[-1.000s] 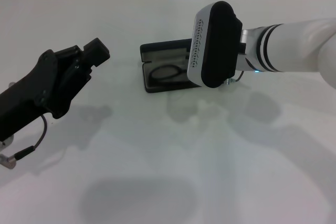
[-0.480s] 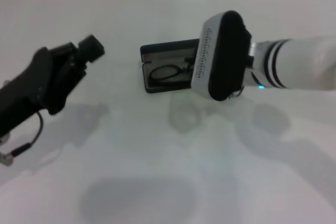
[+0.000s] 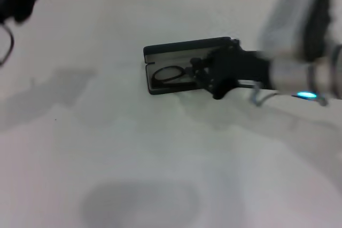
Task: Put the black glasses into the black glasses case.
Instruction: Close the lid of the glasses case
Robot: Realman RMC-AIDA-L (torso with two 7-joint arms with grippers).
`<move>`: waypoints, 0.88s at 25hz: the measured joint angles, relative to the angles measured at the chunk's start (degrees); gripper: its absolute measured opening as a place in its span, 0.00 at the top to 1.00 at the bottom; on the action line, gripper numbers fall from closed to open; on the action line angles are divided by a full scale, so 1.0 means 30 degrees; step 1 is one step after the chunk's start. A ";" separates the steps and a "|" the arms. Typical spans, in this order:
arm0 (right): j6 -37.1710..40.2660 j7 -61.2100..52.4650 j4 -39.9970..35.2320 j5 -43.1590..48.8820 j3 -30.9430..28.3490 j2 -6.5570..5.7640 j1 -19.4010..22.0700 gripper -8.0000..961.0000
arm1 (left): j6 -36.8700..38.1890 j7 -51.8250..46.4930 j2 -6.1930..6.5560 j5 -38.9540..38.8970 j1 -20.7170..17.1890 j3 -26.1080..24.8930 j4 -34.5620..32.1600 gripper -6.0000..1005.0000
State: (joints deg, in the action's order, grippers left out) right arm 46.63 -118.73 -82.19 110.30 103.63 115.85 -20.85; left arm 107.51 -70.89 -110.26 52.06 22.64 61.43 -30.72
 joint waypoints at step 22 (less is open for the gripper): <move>1.1331 0.8625 0.4375 -0.9445 -0.9256 -0.0097 0.4182 0.85 | -1.3703 -0.6630 -0.1513 1.8306 0.8145 -0.0829 -0.1284 0.79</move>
State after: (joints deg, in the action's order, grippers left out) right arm 80.62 -92.85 -69.06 81.97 75.86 115.56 -8.31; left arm 66.40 -90.78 -114.80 106.98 47.07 58.94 -34.57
